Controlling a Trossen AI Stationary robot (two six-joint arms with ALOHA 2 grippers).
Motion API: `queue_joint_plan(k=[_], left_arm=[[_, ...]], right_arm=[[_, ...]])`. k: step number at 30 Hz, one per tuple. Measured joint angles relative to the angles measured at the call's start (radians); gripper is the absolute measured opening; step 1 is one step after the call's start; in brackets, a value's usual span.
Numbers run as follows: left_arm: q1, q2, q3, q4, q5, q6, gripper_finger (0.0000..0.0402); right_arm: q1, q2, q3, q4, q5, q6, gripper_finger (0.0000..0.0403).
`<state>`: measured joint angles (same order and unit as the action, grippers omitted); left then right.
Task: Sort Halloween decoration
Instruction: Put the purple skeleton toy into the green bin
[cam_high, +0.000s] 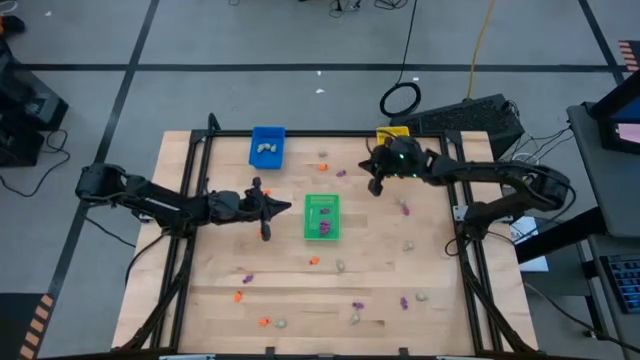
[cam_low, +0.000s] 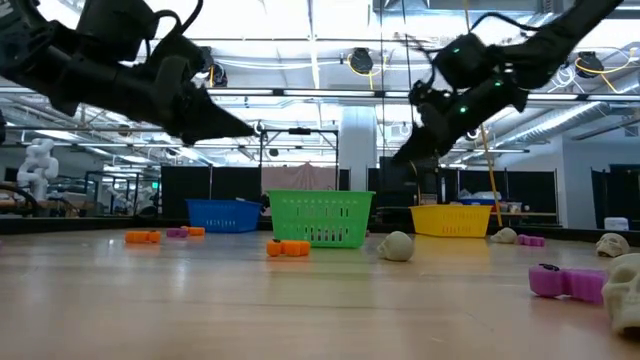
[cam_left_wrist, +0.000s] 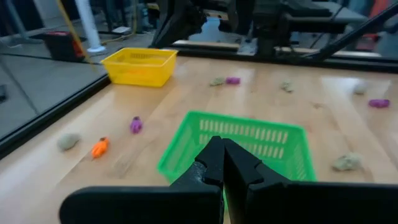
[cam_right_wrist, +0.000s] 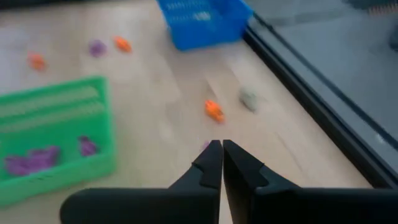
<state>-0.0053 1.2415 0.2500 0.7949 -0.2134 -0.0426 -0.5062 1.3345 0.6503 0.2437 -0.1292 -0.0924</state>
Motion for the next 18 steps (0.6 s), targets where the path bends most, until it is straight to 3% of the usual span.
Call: queue_joint_plan(k=[7,18], left_arm=[[0.031,0.0,0.137,-0.257,0.111,0.007,0.0],[0.042,0.0,0.419,-0.874,0.113,0.083,0.0]], right_arm=[[0.044,-0.073,-0.12,0.14,-0.049,-0.051,0.0001],[0.043,-0.078,-0.387,0.587,-0.19,-0.062,0.0]])
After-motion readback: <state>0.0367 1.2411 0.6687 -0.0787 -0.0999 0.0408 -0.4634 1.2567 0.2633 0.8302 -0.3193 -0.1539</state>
